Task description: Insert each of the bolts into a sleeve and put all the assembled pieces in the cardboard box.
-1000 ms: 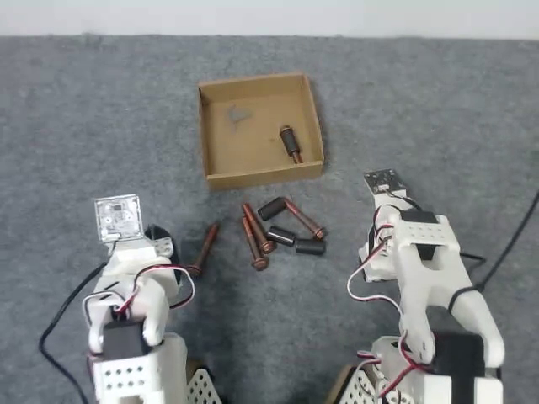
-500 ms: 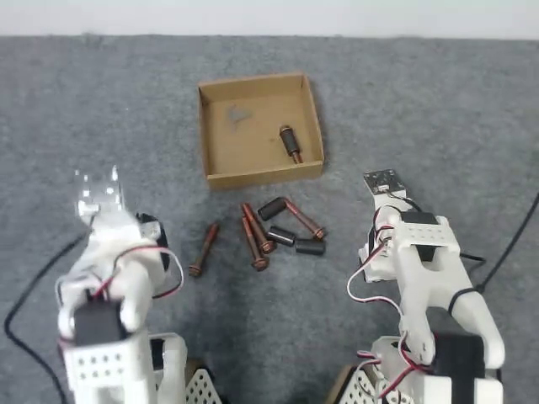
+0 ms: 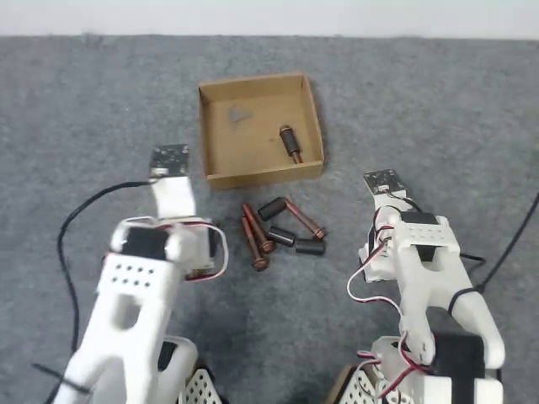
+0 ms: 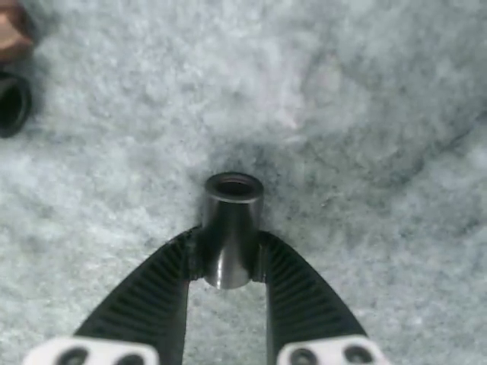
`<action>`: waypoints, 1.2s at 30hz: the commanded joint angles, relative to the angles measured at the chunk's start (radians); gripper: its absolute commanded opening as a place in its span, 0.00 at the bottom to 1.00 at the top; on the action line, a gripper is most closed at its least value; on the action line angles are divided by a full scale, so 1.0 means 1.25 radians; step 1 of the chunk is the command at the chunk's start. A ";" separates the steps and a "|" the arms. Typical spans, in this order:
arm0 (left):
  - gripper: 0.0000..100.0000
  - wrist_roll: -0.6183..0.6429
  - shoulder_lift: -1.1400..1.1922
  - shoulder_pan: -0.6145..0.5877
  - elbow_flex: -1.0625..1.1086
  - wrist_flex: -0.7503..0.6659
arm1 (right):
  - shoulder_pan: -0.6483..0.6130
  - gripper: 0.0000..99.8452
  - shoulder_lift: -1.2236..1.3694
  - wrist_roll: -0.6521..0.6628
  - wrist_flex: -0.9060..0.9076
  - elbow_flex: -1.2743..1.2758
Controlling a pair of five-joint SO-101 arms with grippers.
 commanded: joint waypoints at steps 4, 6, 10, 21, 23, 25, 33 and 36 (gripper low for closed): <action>0.01 0.074 0.136 0.074 0.008 -0.118 | 0.009 0.01 -0.034 0.012 -0.014 0.001; 0.01 0.074 0.179 0.075 0.017 -0.157 | 0.009 0.01 -0.034 0.012 -0.014 0.001; 0.01 0.074 0.266 0.075 0.031 -0.218 | 0.009 0.01 -0.034 0.012 -0.014 0.001; 0.01 0.070 0.396 0.050 0.018 -0.231 | 0.009 0.01 -0.034 0.012 -0.015 0.001; 0.01 0.069 0.399 0.016 0.008 -0.231 | 0.009 0.01 -0.034 0.012 -0.015 0.001; 0.01 0.069 0.399 -0.029 -0.001 -0.231 | 0.009 0.01 -0.034 0.012 -0.015 0.001; 0.01 -0.005 0.400 -0.171 -0.039 -0.231 | 0.009 0.01 -0.034 0.012 -0.015 0.001; 0.01 -0.006 0.401 -0.210 -0.066 -0.234 | 0.009 0.01 -0.034 0.012 -0.015 0.001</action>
